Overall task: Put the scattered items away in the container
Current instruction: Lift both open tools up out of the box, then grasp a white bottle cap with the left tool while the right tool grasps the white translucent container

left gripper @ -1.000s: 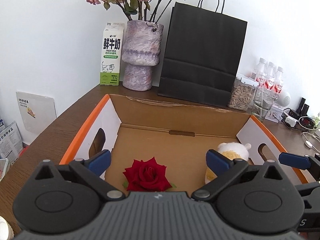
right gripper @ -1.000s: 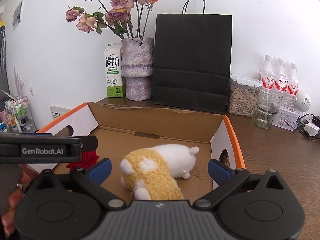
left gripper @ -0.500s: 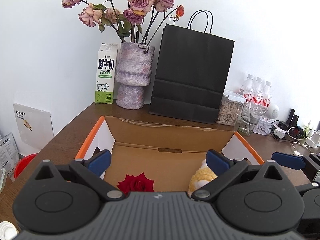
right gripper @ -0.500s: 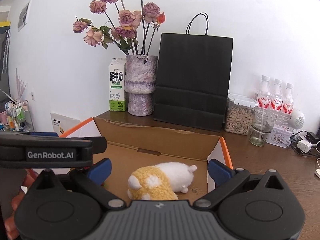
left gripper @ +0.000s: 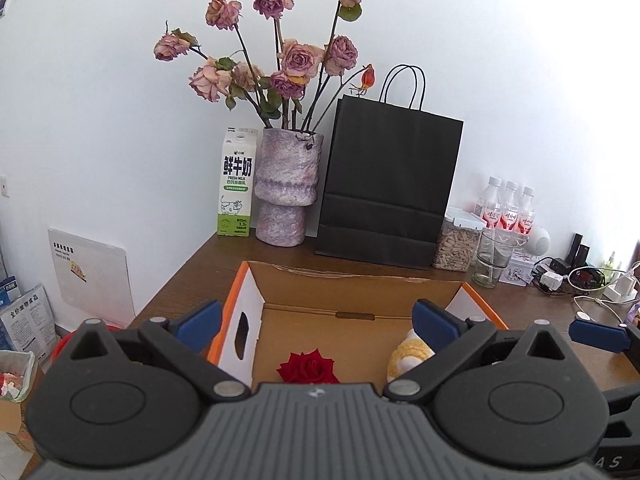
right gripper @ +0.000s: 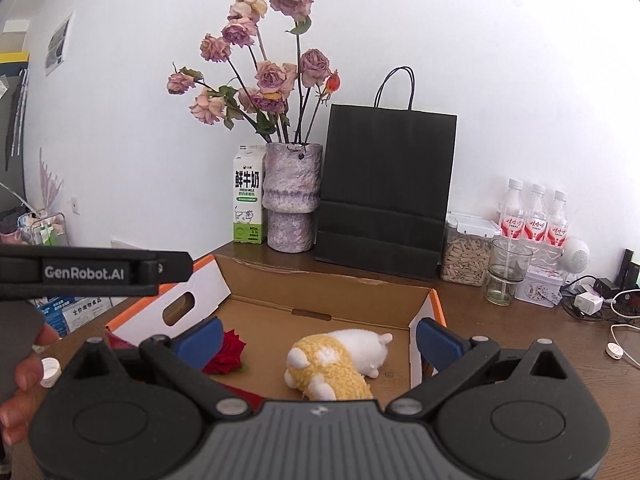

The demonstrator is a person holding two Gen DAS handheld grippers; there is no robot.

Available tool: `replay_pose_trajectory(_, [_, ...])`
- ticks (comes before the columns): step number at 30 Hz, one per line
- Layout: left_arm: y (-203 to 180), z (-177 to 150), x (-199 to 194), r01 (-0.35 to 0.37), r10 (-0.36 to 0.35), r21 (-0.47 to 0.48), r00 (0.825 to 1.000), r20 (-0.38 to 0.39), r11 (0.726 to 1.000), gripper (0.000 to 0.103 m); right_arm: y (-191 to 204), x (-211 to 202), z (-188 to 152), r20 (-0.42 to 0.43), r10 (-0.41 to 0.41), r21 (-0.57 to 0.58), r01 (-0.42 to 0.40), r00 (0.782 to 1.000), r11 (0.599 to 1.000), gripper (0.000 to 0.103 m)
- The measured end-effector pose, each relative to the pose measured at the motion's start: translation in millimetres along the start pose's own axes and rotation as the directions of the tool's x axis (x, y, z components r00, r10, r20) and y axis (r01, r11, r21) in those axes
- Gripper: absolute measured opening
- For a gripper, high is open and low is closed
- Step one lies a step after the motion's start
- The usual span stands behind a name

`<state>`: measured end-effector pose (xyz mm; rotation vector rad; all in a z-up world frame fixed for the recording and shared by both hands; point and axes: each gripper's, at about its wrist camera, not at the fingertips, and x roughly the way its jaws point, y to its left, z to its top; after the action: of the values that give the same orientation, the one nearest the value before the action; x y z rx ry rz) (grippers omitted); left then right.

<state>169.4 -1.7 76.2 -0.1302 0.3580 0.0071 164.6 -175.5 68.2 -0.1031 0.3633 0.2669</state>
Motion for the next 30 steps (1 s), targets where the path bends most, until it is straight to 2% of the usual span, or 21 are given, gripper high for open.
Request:
replay_pose_trajectory(7, [27.5, -8.8, -31.1, -0.028, 0.028, 0.001, 1.000, -0.010, 1.000, 0.103, 5.3, -43.7, -18.6, 0.009, -0.019, -0.017, 0.019, 1.000, 1.000, 0.103])
replay_pose_trajectory(17, [82.4, -38.4, -65.1, -0.130, 0.130, 0.020, 0.991, -0.034, 0.991, 0.103, 7.1, -85.7, -61.9, -0.037, -0.041, -0.020, 0.040, 0.998, 0.999, 0.103])
replay_pose_trajectory(23, [113.6, -66.0, -68.8, -0.170, 0.170, 0.000, 0.980, -0.103, 0.985, 0.103, 14.3, -91.5, -82.1, -0.076, -0.021, -0.026, 0.019, 0.997, 0.999, 0.103])
replay_pose_trajectory(30, [134.4, -90.5, -61.5, -0.207, 0.204, -0.005, 0.964, -0.170, 0.978, 0.103, 29.0, -70.0, -98.5, -0.157, 0.000, -0.007, -0.001, 0.988, 1.000, 0.103])
